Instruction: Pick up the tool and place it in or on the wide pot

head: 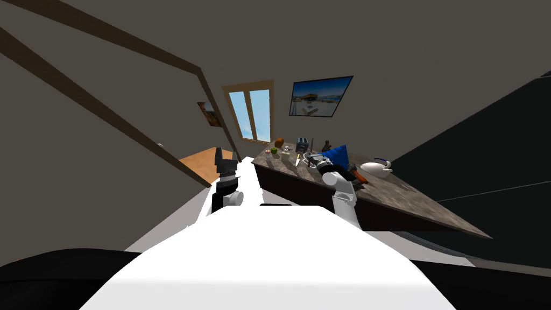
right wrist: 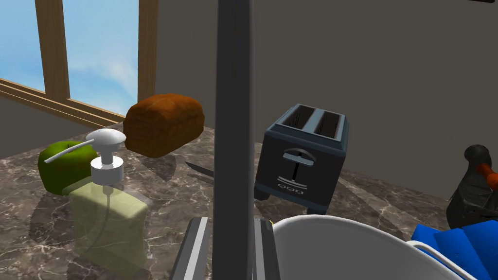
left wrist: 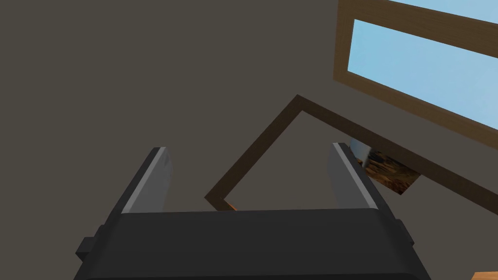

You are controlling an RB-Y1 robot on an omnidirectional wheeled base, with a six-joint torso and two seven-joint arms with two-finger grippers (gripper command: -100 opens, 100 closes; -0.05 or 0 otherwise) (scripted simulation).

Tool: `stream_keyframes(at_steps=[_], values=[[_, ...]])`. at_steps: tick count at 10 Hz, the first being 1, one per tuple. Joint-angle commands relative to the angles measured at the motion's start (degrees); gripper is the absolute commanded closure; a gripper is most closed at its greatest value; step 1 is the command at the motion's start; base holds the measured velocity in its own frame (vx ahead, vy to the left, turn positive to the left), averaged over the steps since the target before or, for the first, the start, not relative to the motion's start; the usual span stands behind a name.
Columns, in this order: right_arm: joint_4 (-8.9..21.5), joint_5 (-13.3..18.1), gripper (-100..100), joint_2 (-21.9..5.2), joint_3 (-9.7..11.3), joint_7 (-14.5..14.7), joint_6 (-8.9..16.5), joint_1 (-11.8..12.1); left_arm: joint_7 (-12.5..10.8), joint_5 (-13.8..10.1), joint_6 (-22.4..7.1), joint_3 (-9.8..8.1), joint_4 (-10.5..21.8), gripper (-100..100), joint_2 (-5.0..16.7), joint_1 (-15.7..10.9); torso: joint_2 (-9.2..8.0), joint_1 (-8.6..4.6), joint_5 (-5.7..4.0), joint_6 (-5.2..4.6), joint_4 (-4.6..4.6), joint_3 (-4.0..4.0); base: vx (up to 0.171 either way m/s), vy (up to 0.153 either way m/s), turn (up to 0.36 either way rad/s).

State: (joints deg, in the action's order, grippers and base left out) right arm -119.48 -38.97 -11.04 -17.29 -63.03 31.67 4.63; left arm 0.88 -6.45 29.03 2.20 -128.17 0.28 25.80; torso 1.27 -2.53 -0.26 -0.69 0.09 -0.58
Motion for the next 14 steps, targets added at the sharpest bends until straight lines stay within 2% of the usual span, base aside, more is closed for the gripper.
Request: stream_keyframes(at_steps=[1,5,7,8,9,13,14], values=[[0.7,-0.6,100,-0.9,-2.2,-0.9,0.7,-1.7,0.0,0.0,0.0,0.0,0.0,0,0.0,0.0,0.0,0.0,0.0,0.0,0.0,0.0,0.063,-0.133,0.09],[0.9,-1.8,100,-1.9,-6.0,-2.9,3.9,-4.0,0.0,0.0,0.0,-0.01,0.0,0,0.0,0.0,0.44,-1.1,-0.01,-0.39,0.27,-0.09,0.023,-0.134,0.076],[1.0,-2.5,100,-1.8,-8.3,-4.0,5.7,-5.4,0.0,0.0,0.0,-0.01,0.0,0,0.0,0.0,0.57,-1.17,-0.03,-0.33,0.23,-0.17,0.056,-0.161,0.091],[0.7,-2.1,100,-1.8,-7.7,-3.8,5.3,-5.0,0.0,0.0,0.0,-0.01,0.0,0,0.0,0.0,0.63,-1.22,-0.04,-0.33,0.21,-0.21,0.03,-0.079,0.022],[0.7,-2.1,-100,-1.8,-7.9,-4.0,5.5,-5.1,0.0,0.0,0.0,0.0,0.0,0,0.0,0.0,0.57,-0.91,-0.01,-0.32,0.18,-0.2,0.005,-0.016,-0.002],[0.7,-2.1,-100,-1.8,-7.9,-3.9,5.5,-5.1,0.0,0.0,0.0,0.01,0.0,0,0.0,0.0,0.44,-0.52,0.09,-0.31,0.21,-0.12,0.001,-0.002,0.0],[0.7,-2.1,0,-1.8,-7.9,-3.9,5.5,-5.1,0.0,0.0,0.0,0.01,0.0,0,0.0,0.0,0.44,-0.51,0.1,-0.31,0.21,-0.12,0.0,0.0,0.0]])
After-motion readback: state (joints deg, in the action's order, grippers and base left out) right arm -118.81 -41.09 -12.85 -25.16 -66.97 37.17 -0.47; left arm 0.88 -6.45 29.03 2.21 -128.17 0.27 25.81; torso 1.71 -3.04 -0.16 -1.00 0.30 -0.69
